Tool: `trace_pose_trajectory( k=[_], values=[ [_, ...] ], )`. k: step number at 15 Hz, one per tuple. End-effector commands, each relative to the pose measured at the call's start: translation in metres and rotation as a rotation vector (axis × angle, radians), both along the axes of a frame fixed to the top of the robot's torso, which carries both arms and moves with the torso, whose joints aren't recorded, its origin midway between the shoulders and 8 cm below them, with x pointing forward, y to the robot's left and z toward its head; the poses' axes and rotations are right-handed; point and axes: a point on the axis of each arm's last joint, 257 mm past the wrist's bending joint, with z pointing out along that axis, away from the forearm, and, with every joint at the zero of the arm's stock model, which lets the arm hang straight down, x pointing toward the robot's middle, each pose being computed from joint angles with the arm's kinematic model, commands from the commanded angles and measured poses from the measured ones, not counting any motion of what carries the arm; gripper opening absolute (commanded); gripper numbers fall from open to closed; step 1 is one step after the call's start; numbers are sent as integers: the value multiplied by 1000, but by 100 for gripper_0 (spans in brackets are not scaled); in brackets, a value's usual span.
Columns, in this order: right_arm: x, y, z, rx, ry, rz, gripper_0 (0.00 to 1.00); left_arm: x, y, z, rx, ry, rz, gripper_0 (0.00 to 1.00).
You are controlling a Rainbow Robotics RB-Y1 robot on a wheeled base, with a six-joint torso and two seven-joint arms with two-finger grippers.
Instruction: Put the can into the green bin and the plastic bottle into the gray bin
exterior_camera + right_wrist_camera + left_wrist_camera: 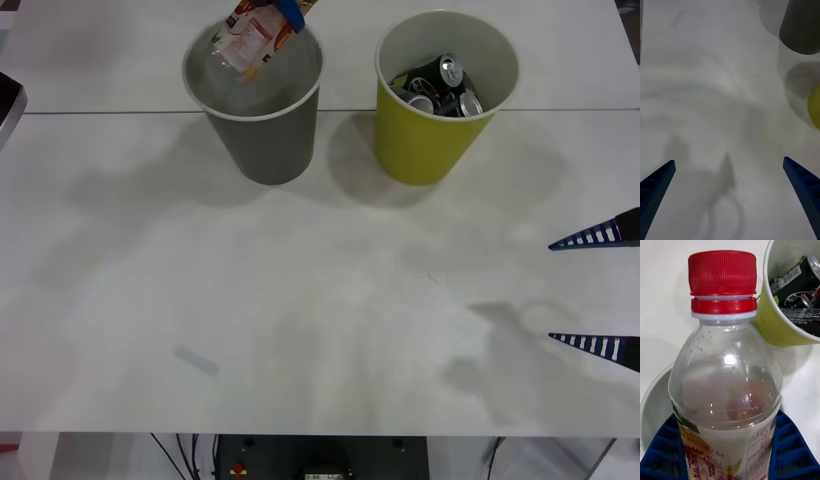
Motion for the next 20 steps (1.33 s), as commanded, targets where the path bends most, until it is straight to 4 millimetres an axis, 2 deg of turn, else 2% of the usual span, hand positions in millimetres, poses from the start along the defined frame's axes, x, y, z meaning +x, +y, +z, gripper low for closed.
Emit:
trace_pose_trajectory(
  k=[1, 2, 5, 11, 17, 20],
  values=[
    [0, 0, 0, 0, 0, 0, 100, -2, -3, -1, -12, 7, -6, 100],
    [0, 0, 0, 0, 0, 0, 100, -2, -3, 1, -16, 8, -10, 100],
    [0, 0, 0, 0, 0, 0, 100, -7, 14, 4, -31, 30, -34, 100],
    [0, 0, 0, 0, 0, 0, 100, -27, 95, -2, -154, 78, -127, 100],
    [0, 0, 0, 0, 0, 0, 100, -66, 172, -33, -80, 48, -262, 100],
    [0, 0, 0, 0, 0, 0, 100, -87, 198, -46, -58, 42, -327, 100]
  ],
)
